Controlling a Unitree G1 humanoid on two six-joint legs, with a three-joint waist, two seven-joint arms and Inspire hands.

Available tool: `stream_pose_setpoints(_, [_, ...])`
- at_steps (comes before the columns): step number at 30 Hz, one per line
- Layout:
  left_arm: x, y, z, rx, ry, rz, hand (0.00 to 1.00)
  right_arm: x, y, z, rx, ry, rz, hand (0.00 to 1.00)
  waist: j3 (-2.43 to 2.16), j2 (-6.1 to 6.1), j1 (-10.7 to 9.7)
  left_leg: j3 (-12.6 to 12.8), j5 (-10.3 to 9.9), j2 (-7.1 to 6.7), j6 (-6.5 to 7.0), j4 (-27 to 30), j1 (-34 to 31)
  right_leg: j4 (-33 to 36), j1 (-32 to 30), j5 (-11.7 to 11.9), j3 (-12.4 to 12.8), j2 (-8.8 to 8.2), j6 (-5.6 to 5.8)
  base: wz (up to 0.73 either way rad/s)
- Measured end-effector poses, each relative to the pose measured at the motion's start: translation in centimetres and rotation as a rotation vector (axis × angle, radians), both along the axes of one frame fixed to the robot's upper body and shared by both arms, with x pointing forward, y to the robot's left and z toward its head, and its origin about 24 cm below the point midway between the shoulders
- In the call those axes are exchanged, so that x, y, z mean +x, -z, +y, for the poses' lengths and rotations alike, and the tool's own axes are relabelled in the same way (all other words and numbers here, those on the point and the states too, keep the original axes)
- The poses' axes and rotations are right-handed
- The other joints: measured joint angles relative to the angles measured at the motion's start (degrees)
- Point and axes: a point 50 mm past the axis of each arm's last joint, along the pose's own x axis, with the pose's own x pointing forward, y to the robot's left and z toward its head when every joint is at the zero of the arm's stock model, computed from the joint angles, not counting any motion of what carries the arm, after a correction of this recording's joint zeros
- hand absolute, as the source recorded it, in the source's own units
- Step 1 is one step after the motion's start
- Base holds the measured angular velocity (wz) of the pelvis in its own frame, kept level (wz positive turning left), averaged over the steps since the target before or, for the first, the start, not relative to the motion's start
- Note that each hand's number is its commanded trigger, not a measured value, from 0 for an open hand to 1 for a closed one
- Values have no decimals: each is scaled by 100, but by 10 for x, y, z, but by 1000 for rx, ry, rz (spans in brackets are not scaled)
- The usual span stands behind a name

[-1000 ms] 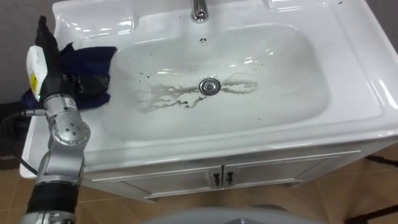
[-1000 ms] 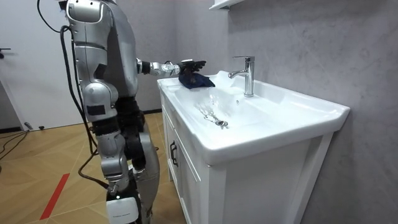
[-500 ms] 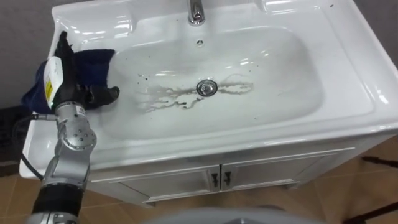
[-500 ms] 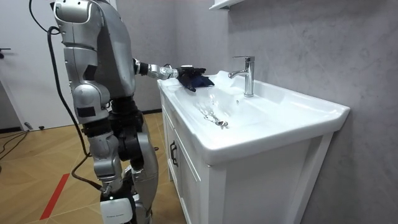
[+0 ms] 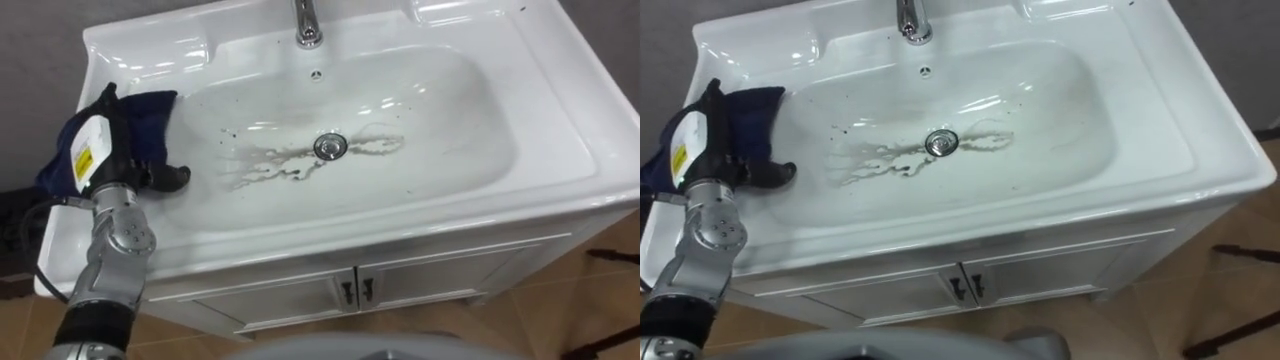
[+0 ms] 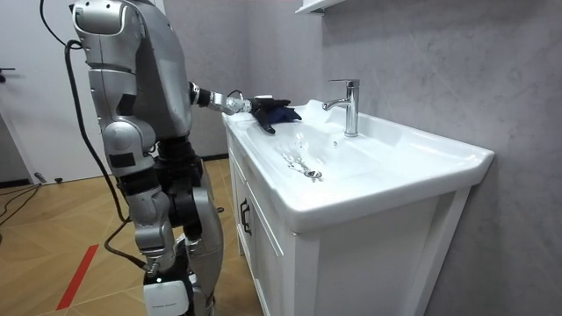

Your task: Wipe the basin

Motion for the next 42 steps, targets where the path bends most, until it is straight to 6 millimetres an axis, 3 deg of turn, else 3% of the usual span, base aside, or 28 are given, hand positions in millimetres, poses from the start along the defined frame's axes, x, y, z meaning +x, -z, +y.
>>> stream_pose_setpoints(4, [-3,4,0,12,-20,-8,0,-2,0,0,1,-4,8,0,-10,-26,28,36,10,7,-17,-28,57,37,1,-3,25,22,-5,-8])
stream_pose_setpoints(6, [-3,4,1,12,-28,-10,34,-1,0,1,4,-16,8,0,-18,-51,22,37,10,4,-19,-29,53,37,-6,-14,55,26,-23,-8])
stream_pose_setpoints(8, [-6,7,2,13,-40,2,95,-1,0,1,4,-19,21,0,-40,-85,17,37,12,2,-22,-26,71,46,11,-20,119,31,-33,-5])
stream_pose_setpoints(9, [-6,8,2,11,-42,6,100,-1,0,1,5,-18,25,0,-44,-91,18,33,12,2,-22,-20,78,45,26,-20,124,32,-33,-3])
stream_pose_setpoints(30, [-10,13,29,-53,-151,81,100,2,-2,-3,1,-6,59,0,-102,-48,31,105,35,39,-63,-125,387,19,201,-42,251,108,-79,-4])
stream_pose_setpoints(34, [-12,16,30,-124,-173,85,100,4,-2,-4,-6,-27,60,0,-150,27,27,103,39,41,-70,-109,373,-28,224,-38,198,95,-89,1])
stream_pose_setpoints(42, [-2,16,26,-230,-188,70,100,15,-3,-6,-28,-53,15,0,-145,35,34,-46,48,6,-77,-76,362,-40,277,-71,64,39,-81,10])
